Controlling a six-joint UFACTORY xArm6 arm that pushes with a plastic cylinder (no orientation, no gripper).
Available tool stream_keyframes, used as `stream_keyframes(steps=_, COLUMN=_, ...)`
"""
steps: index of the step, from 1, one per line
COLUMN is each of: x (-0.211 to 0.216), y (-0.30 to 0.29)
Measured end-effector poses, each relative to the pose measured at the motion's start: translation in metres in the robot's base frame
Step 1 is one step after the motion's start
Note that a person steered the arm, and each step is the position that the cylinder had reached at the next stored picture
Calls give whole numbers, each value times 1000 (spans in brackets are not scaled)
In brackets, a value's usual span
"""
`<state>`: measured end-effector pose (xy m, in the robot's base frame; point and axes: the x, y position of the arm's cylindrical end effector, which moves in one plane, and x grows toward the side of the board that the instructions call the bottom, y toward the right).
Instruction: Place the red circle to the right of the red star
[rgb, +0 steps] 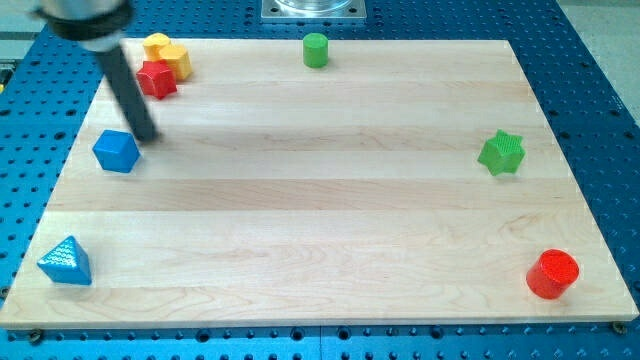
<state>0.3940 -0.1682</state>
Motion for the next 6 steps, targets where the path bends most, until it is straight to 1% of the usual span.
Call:
stream_keyframes(steps=1, x=59, y=113)
stream_keyframes(steps=2, x=119, y=240)
stream_keyframes(steps=3, x=131, y=360)
stream_keyframes(steps=4, x=152, y=457)
stream_keyframes(steps=5, x=205, y=455)
stream_keyframes(steps=6, x=192, y=383)
